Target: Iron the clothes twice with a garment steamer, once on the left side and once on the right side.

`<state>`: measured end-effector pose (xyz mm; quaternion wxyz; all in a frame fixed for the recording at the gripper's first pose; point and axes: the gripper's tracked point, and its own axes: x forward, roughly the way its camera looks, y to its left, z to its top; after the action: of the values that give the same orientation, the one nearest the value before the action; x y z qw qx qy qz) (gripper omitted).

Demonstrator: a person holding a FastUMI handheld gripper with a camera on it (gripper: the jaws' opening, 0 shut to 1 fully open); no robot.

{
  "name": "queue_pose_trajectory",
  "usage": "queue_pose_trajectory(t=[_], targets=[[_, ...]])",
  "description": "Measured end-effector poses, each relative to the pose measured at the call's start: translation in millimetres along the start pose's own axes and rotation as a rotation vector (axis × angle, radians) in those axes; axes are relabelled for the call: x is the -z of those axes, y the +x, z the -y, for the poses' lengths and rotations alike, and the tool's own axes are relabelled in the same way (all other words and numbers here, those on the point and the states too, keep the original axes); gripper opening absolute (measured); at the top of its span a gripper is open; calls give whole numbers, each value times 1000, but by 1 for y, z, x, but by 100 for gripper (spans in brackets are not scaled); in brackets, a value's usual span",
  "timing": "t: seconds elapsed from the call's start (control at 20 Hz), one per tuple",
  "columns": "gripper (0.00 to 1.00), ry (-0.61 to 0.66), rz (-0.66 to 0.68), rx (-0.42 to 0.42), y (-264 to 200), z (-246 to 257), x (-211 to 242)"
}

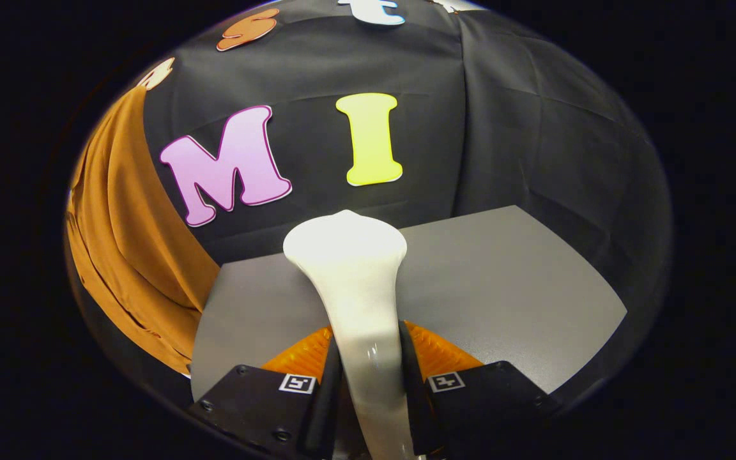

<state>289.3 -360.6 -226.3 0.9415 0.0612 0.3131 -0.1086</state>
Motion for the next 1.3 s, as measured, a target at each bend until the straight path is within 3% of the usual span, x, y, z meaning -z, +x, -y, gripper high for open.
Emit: queue_pose_trajectory(t=[0.65, 0.85, 1.3], targets=[[48, 4, 236, 64, -108, -27, -27], [48, -8, 285, 71, -141, -63, -22], [48, -60, 339, -4, -188, -178, 4]])
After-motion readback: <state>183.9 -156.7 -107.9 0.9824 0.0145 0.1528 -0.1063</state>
